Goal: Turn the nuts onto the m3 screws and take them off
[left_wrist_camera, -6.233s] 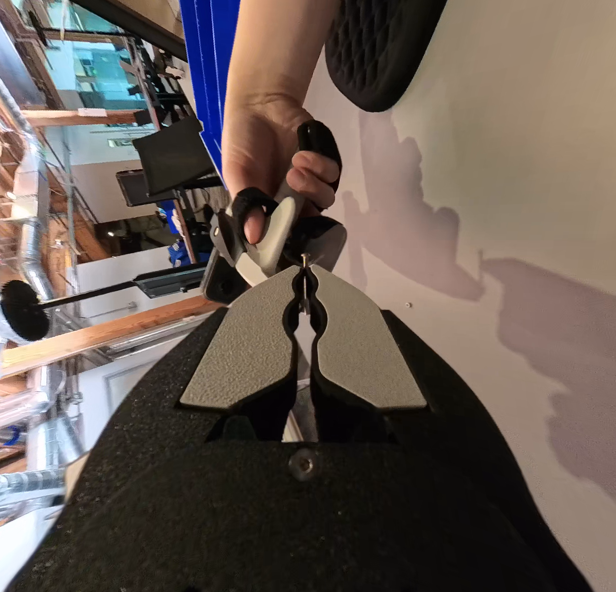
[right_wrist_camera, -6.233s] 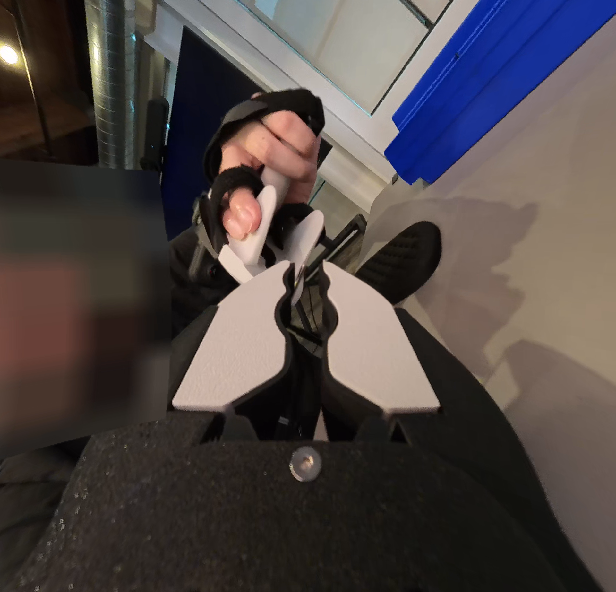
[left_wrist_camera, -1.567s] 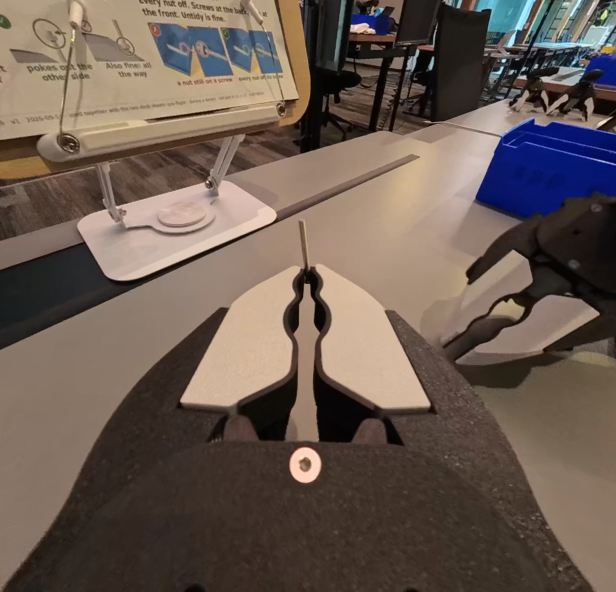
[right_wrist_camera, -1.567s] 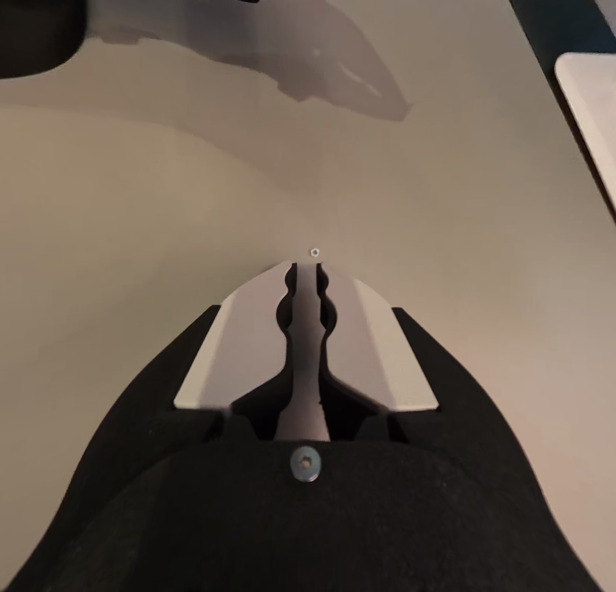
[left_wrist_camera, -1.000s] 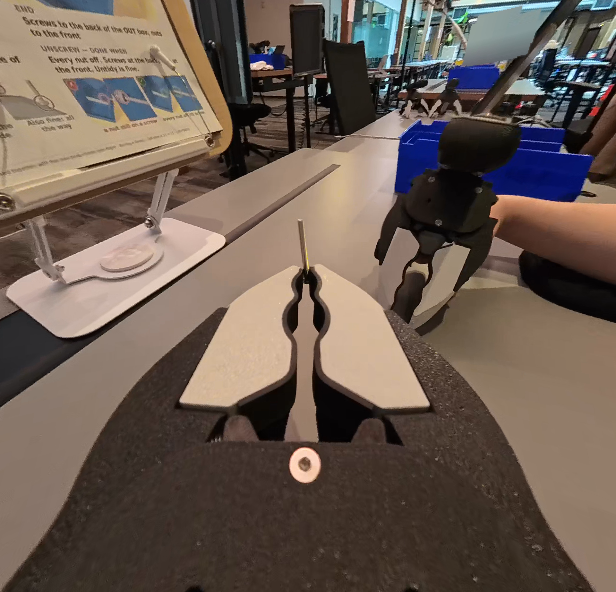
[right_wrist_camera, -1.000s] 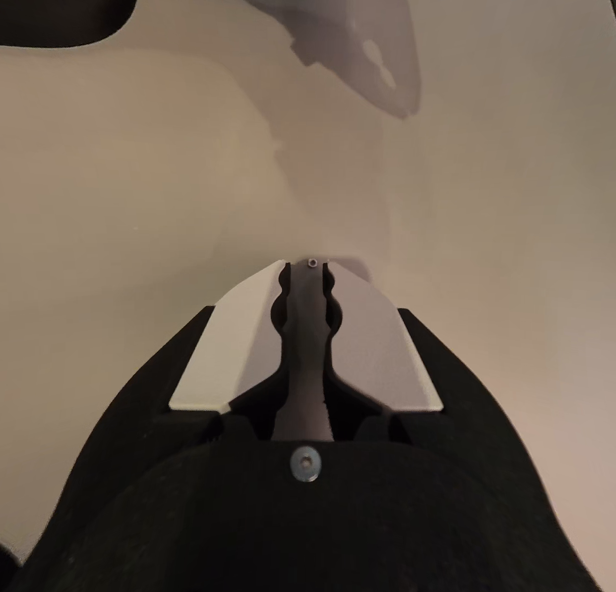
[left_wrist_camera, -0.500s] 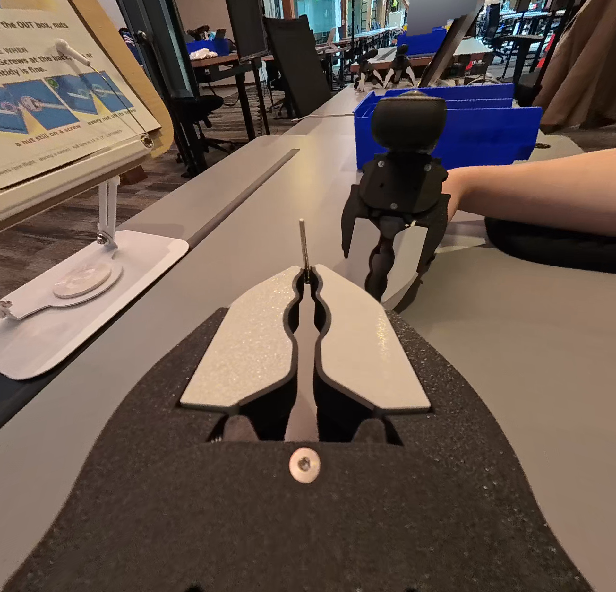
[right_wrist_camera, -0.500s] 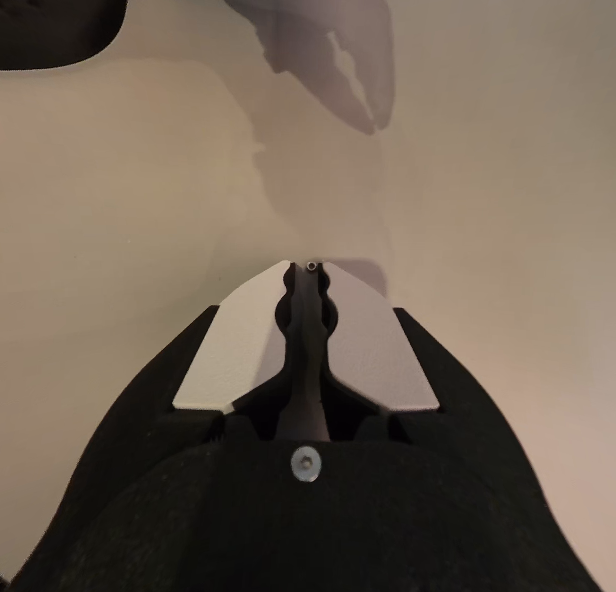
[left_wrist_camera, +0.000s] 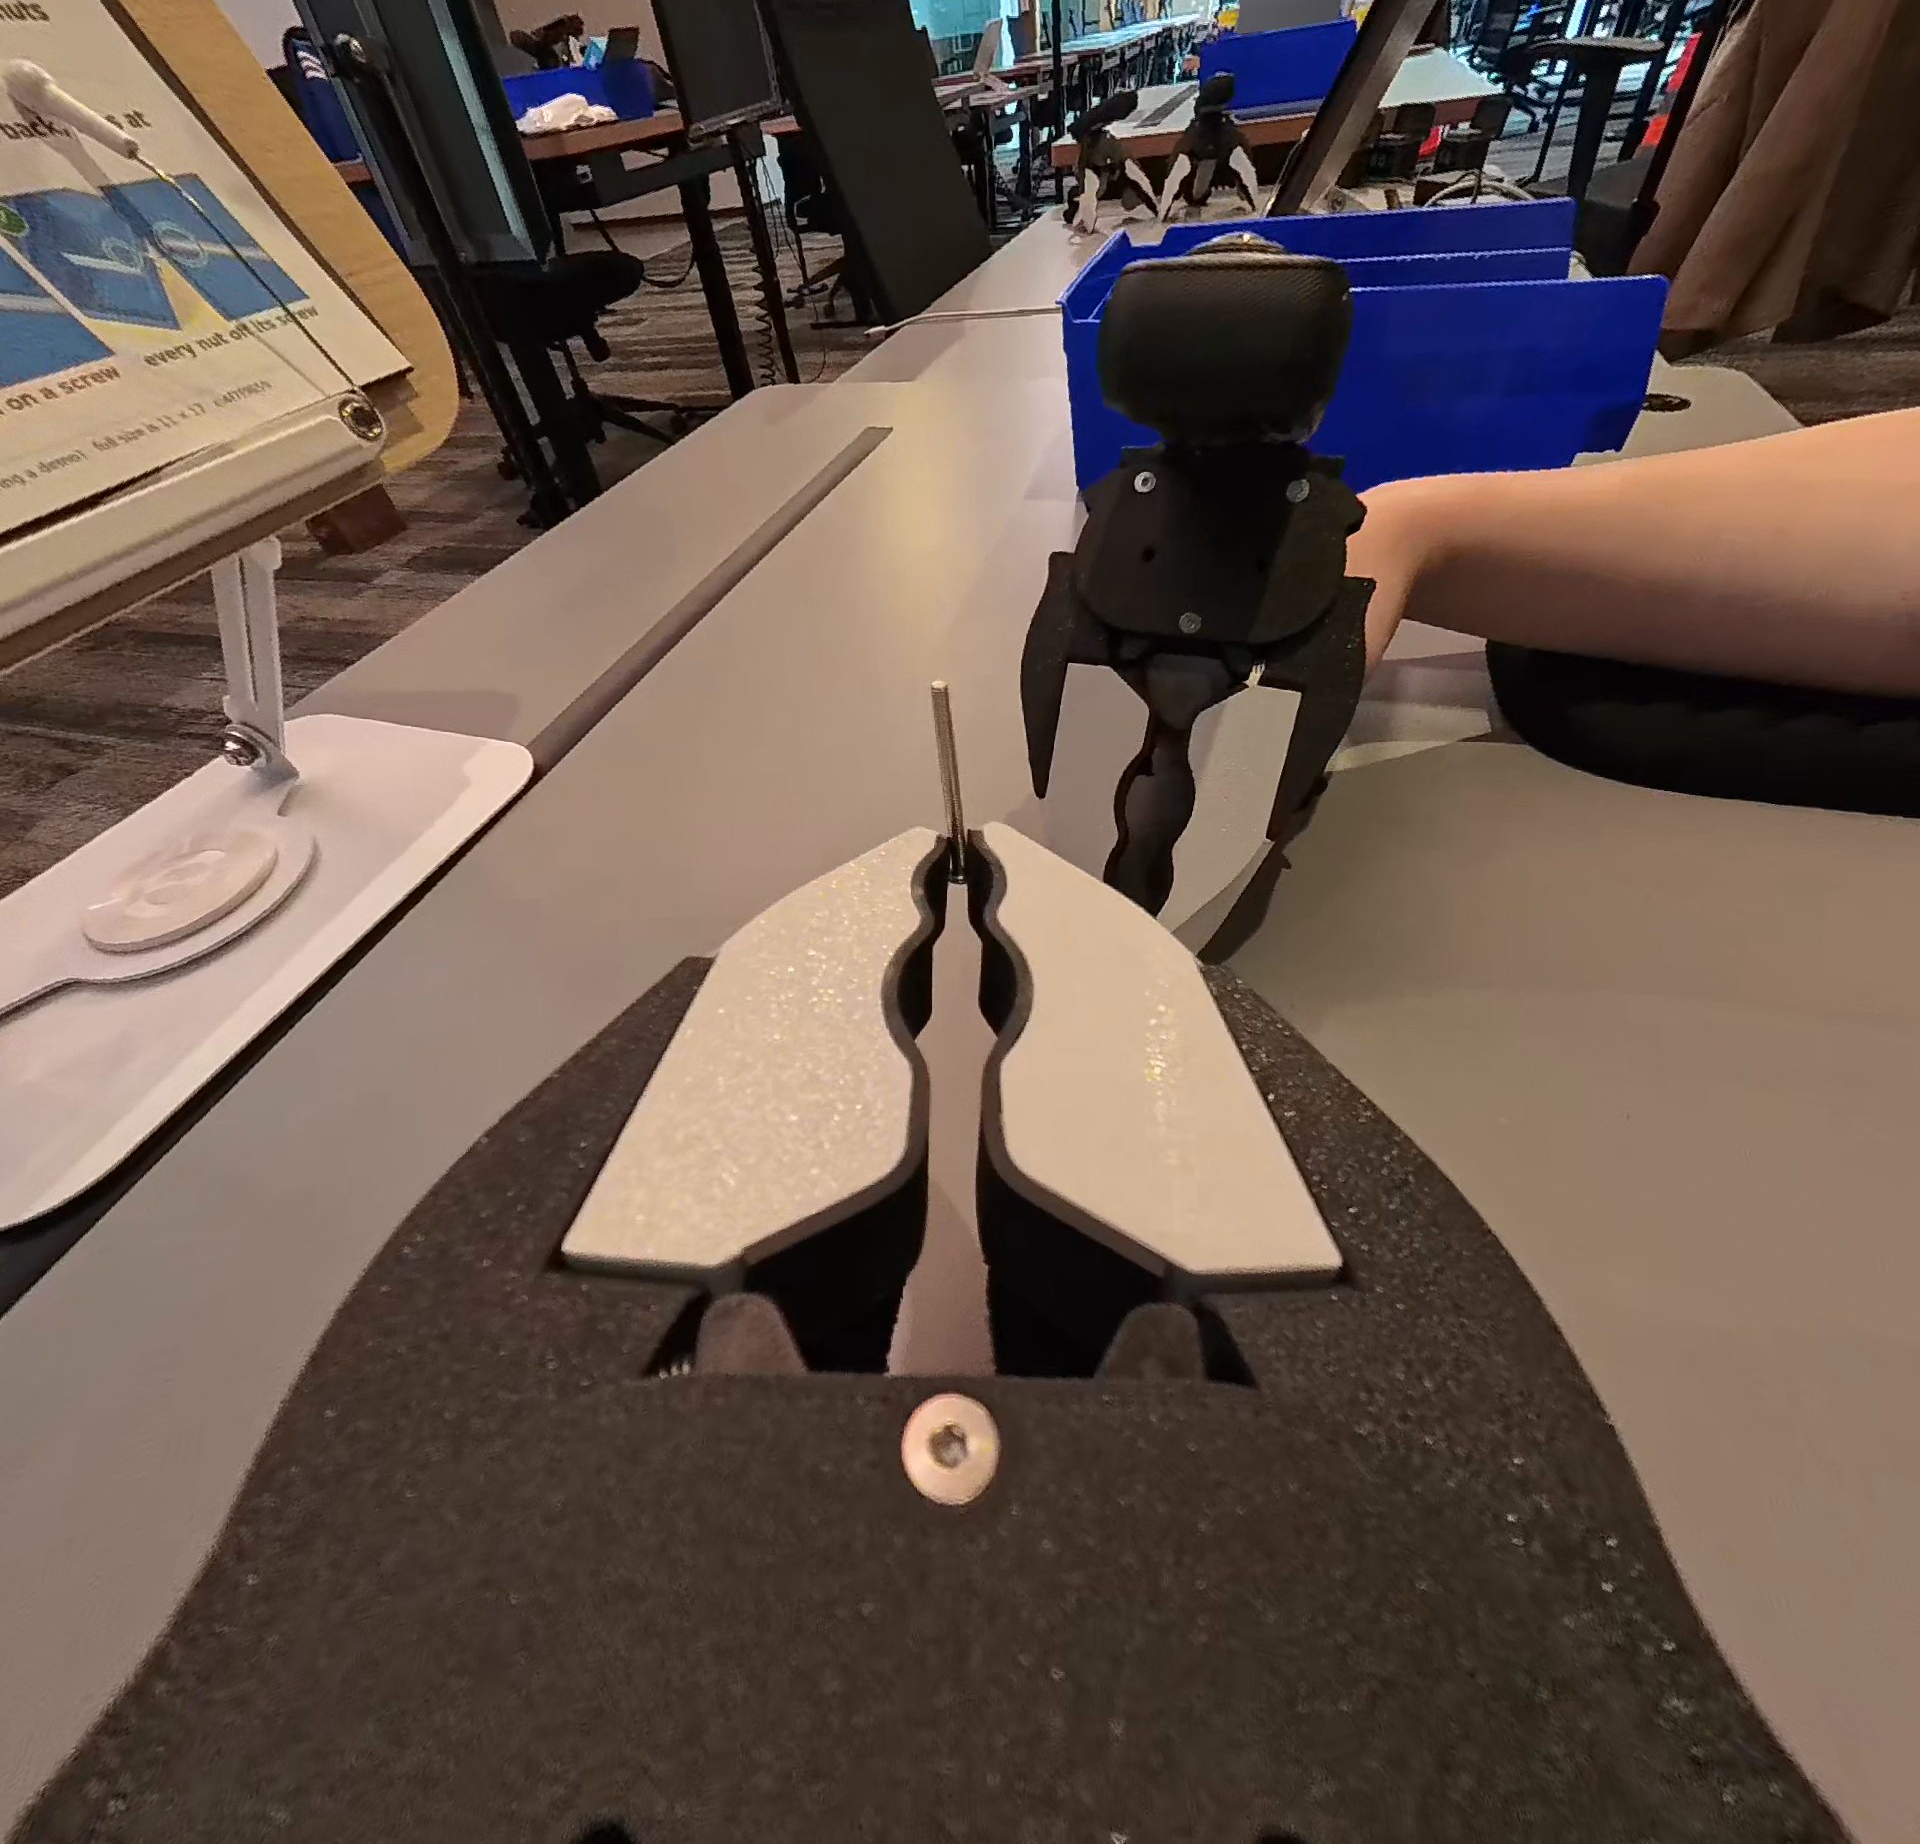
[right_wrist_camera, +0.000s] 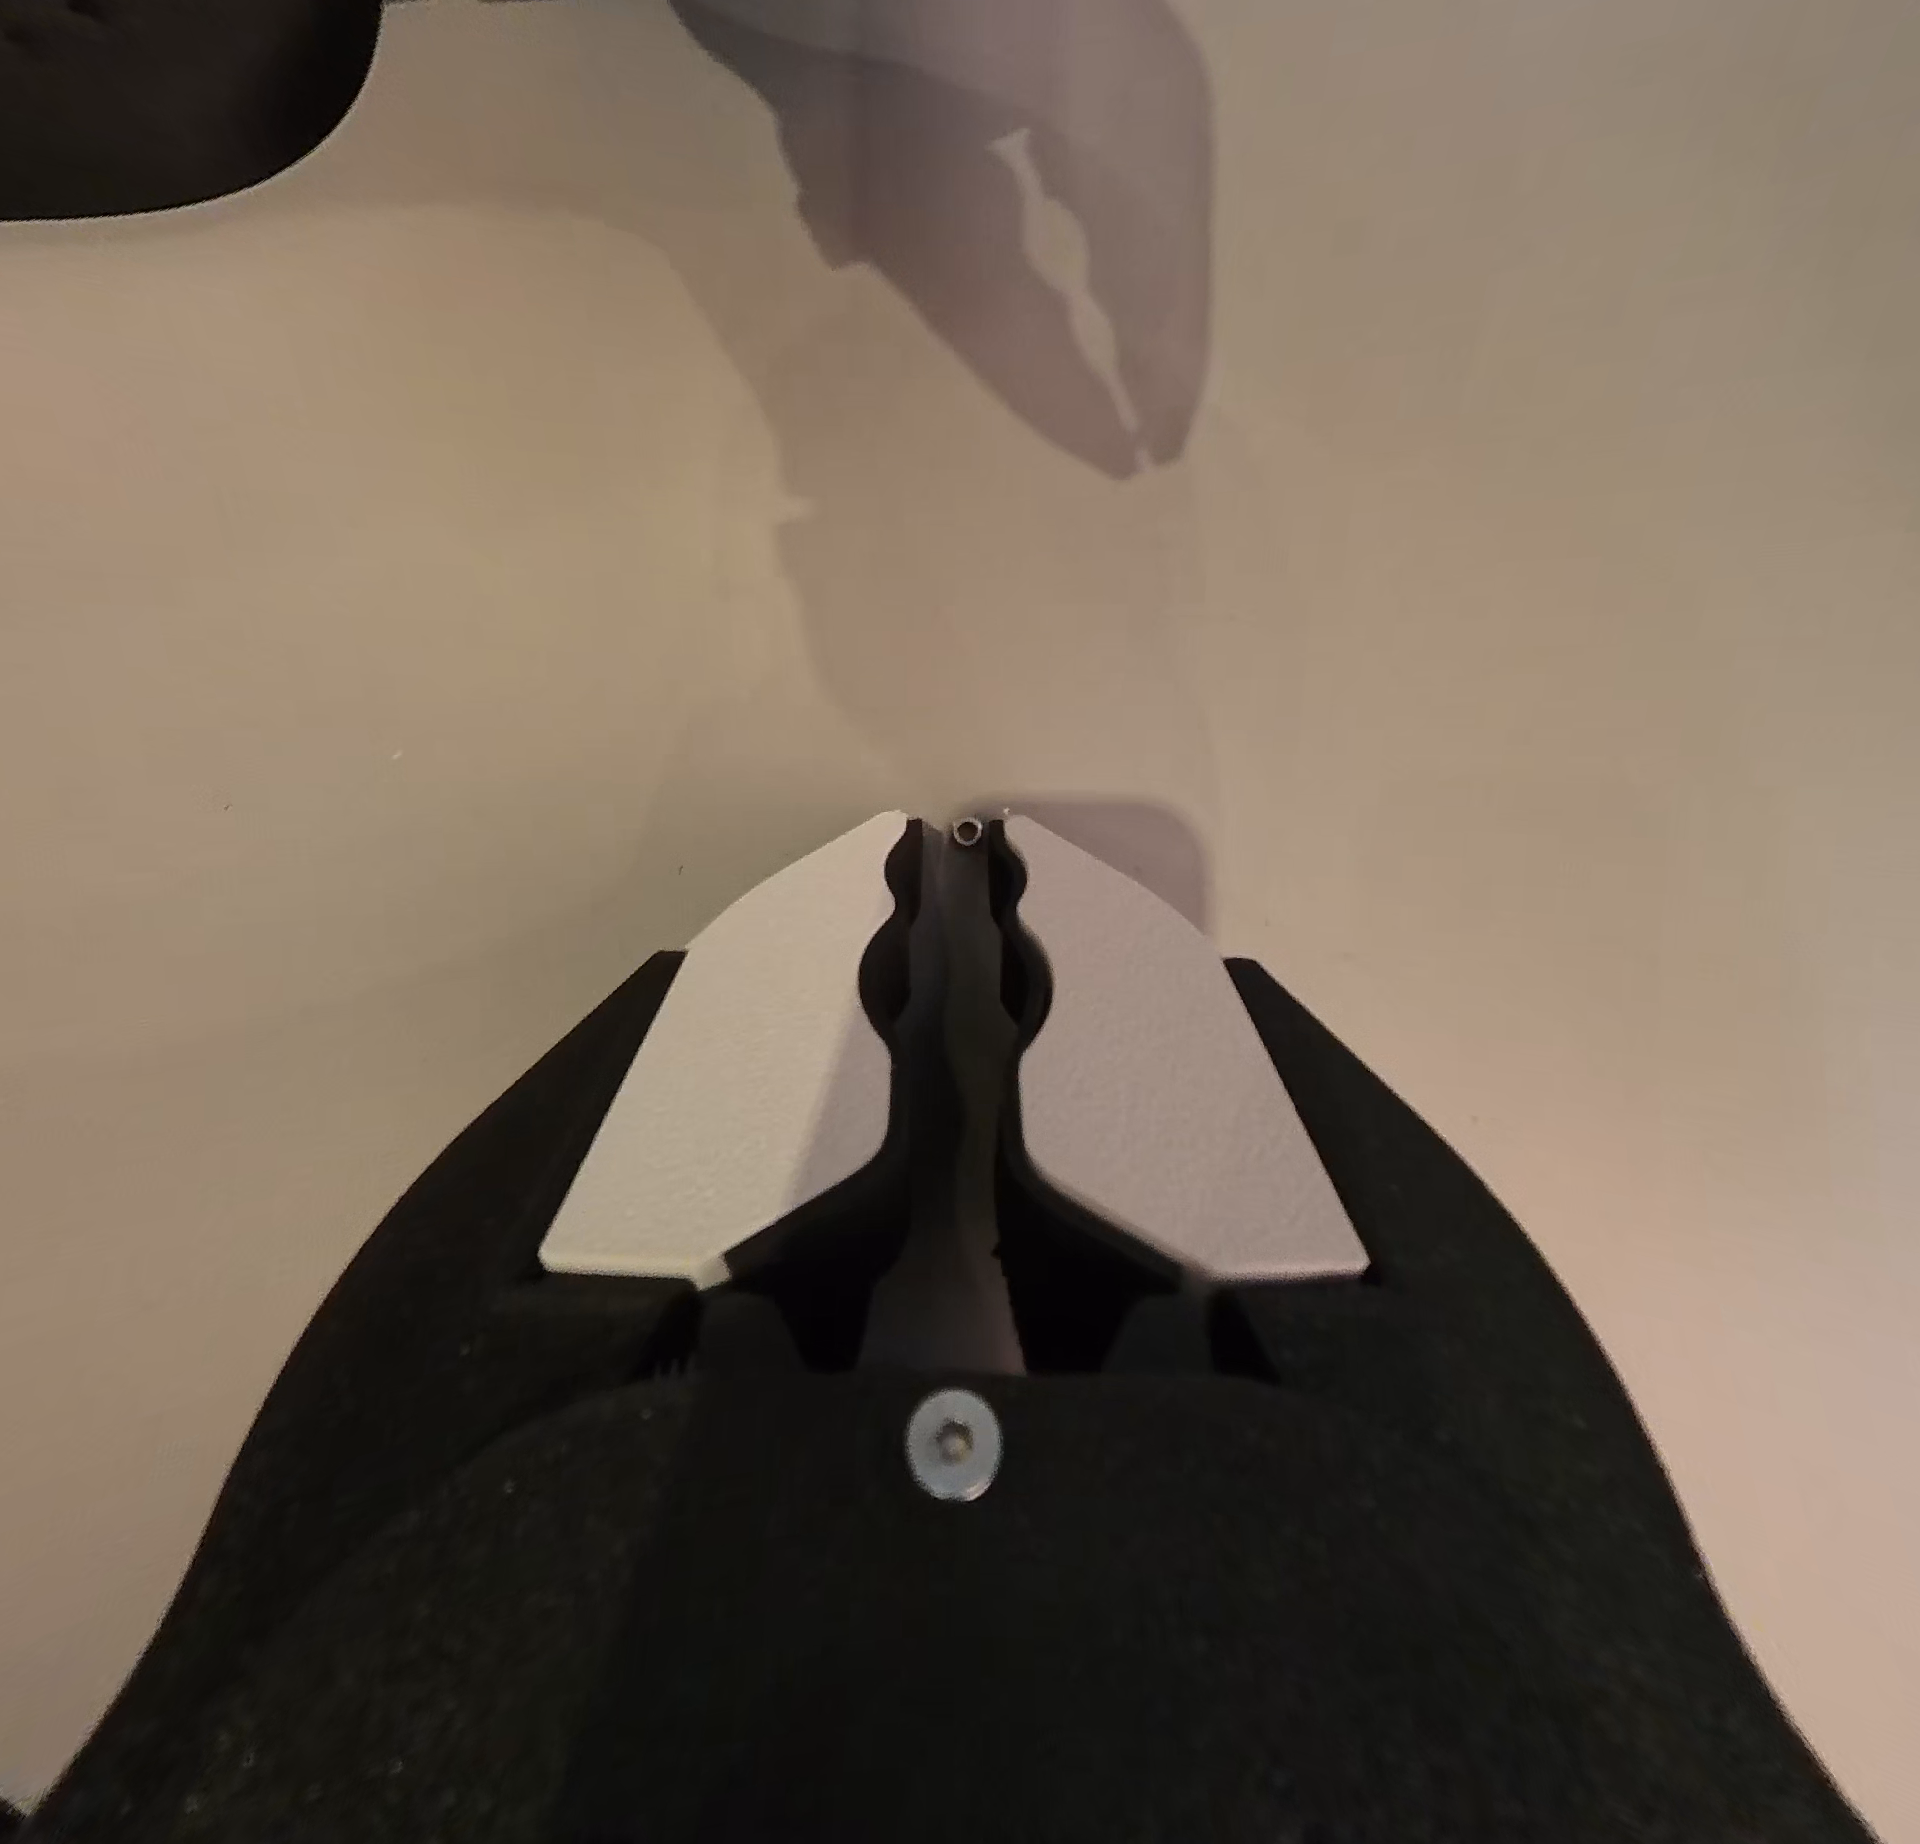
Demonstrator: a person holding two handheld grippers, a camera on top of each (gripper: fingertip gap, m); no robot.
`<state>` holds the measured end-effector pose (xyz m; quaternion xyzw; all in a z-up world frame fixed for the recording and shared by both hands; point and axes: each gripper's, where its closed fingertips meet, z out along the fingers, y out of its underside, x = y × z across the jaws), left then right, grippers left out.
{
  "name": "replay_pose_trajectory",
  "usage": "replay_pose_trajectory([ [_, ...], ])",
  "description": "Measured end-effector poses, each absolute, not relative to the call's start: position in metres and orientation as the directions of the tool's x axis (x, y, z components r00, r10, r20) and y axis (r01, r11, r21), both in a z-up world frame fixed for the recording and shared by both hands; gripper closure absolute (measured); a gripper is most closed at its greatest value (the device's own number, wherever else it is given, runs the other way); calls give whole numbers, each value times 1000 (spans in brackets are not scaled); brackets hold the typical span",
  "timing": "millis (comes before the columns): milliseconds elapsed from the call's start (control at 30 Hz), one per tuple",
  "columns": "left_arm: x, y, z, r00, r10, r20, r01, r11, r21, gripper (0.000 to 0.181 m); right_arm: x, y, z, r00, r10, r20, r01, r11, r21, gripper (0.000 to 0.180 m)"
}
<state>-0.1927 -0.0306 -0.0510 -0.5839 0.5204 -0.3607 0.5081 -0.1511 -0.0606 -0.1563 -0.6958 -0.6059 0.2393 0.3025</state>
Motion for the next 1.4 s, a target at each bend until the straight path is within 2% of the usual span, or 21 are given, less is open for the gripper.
replay_pose_trajectory([
  [400,-194,-30,-52,200,-974,-109,-251,56,-966,178,-152,-61,-156,146,989,36,702,-78,-708,175],
  [800,-198,-40,-74,129,-988,-82,-393,25,-919,178,-153,-71,-156,76,996,45,704,-22,-710,176],
  [1300,-195,-41,-91,113,-990,-79,-443,21,-896,178,-149,-76,-153,51,998,44,706,-5,-708,180],
  [1400,-196,-41,-87,119,-990,-81,-426,23,-904,178,-155,-77,-147,52,998,25,669,-16,-743,176],
])
